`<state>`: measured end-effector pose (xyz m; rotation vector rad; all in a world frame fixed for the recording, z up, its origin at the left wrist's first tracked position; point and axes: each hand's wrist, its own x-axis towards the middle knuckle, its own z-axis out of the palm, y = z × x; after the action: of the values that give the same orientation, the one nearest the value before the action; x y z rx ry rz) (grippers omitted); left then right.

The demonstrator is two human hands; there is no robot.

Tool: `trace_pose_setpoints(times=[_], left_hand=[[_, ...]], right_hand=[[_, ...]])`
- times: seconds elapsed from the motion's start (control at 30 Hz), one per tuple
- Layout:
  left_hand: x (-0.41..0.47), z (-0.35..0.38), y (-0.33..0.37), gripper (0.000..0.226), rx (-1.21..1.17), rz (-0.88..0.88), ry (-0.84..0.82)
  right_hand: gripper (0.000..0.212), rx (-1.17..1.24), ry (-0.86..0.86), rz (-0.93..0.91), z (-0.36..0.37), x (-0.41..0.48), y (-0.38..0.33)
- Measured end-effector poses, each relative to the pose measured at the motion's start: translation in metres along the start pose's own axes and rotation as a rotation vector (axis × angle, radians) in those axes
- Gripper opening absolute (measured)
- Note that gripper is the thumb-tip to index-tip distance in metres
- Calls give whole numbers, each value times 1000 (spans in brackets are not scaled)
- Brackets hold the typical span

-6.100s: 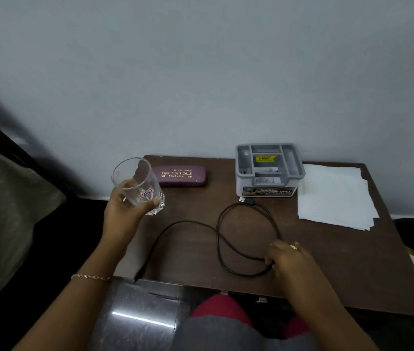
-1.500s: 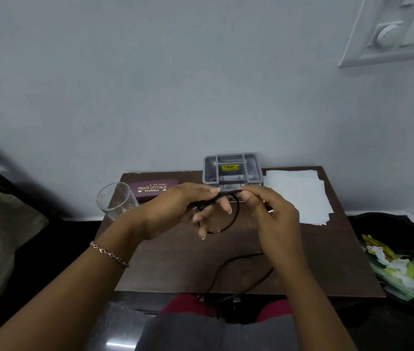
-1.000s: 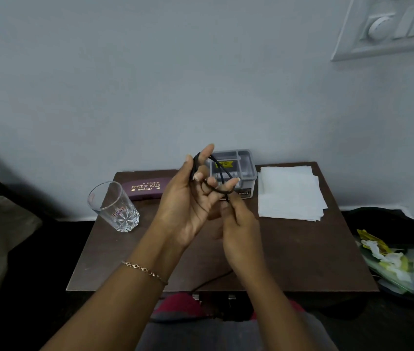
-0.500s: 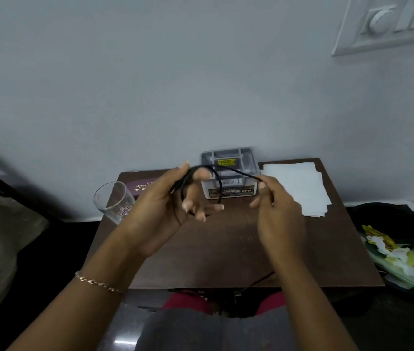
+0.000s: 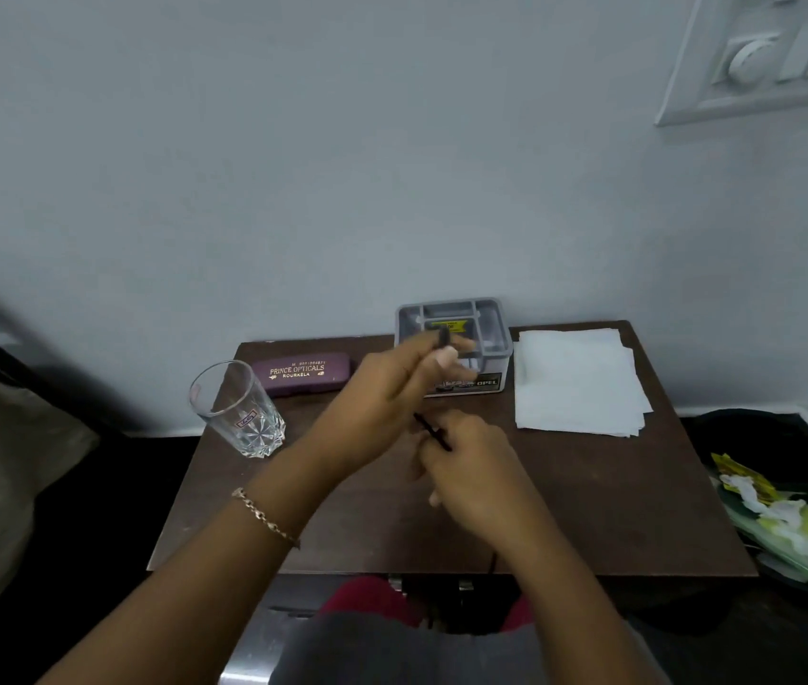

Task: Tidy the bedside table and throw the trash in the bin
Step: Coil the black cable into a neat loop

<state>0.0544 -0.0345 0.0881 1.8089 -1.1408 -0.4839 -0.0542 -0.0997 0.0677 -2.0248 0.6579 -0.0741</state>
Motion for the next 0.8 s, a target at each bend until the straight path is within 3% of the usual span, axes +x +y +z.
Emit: trace_pose_setpoints(times=[0.1, 0.2, 0.27, 0.4, 0.53, 0.63, 0.8], left_hand=[[1, 0, -7, 17, 457, 70, -96], [0, -7, -16, 29, 513, 32, -76], [-1, -14, -14, 37, 292, -71, -96], [-11, -19, 8, 42, -553, -332, -282], [-15, -1, 11, 37, -1266, -354, -212], [-15, 15, 6, 41, -1494, -306, -37], [-18, 28, 7, 39, -1559, -278, 193]], right_hand=[[21, 59, -31, -38, -12, -3, -2], [20, 158, 3, -77, -30, -7, -5], [18, 202, 108, -131, -41, -7, -5], [10, 265, 410, -233, -50, -3, 0], [14, 527, 427, -219, -37, 1, 1], [20, 634, 398, -113, -26, 1, 2], [25, 803, 226, 25, -25, -4, -4]])
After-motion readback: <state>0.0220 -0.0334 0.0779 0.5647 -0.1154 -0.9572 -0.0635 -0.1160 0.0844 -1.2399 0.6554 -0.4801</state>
